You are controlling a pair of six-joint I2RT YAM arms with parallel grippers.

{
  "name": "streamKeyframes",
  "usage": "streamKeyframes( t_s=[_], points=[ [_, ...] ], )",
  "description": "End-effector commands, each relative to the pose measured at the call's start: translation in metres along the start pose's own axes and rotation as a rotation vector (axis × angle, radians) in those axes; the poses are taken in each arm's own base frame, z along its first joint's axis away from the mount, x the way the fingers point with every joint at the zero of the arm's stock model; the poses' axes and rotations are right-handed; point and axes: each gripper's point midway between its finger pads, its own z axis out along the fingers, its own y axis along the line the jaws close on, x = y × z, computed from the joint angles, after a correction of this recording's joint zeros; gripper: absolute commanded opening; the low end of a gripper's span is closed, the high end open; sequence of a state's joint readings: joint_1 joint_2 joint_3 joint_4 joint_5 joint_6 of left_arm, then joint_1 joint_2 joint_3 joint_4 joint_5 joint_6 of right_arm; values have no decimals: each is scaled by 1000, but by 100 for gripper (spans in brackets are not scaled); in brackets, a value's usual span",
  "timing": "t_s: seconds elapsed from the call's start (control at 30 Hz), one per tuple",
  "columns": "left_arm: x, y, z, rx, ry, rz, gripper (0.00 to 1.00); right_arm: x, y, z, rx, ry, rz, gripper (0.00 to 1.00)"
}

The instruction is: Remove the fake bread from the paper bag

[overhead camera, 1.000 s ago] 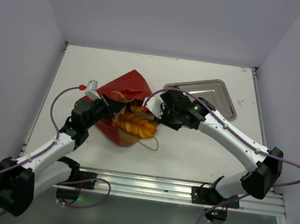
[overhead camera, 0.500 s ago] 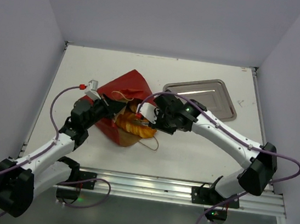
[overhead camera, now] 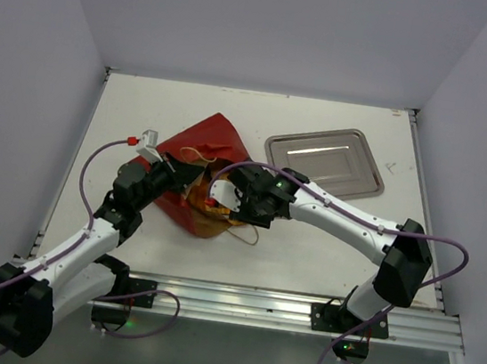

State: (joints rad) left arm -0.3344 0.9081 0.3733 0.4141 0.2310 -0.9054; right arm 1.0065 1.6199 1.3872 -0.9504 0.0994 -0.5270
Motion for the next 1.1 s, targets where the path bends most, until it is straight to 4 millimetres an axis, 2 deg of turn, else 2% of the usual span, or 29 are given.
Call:
streamKeyframes(
  t_s=[0.0,0.2,0.53,0.83,0.97,1.07],
  points=[
    [-1,-10,-3,38,-3,8,0,-12,-17,-7,91,-26,13,43],
    [-5,-11,-4,41,-22,-2,0,-13,-14,-3,108,-6,1,47],
    [-12,-20,-6,65,-50,-29,0,-9,-15,7,131,46,18,48],
    [-18,-27,-10,83,-77,-55,0,-5,-7,19,96,103,29,48],
    [-20,-29,-12,88,-86,-58,0,-8,1,25,74,117,10,46],
    [-20,-29,-12,88,-86,-56,0,-7,6,30,52,138,2,36]
  ],
)
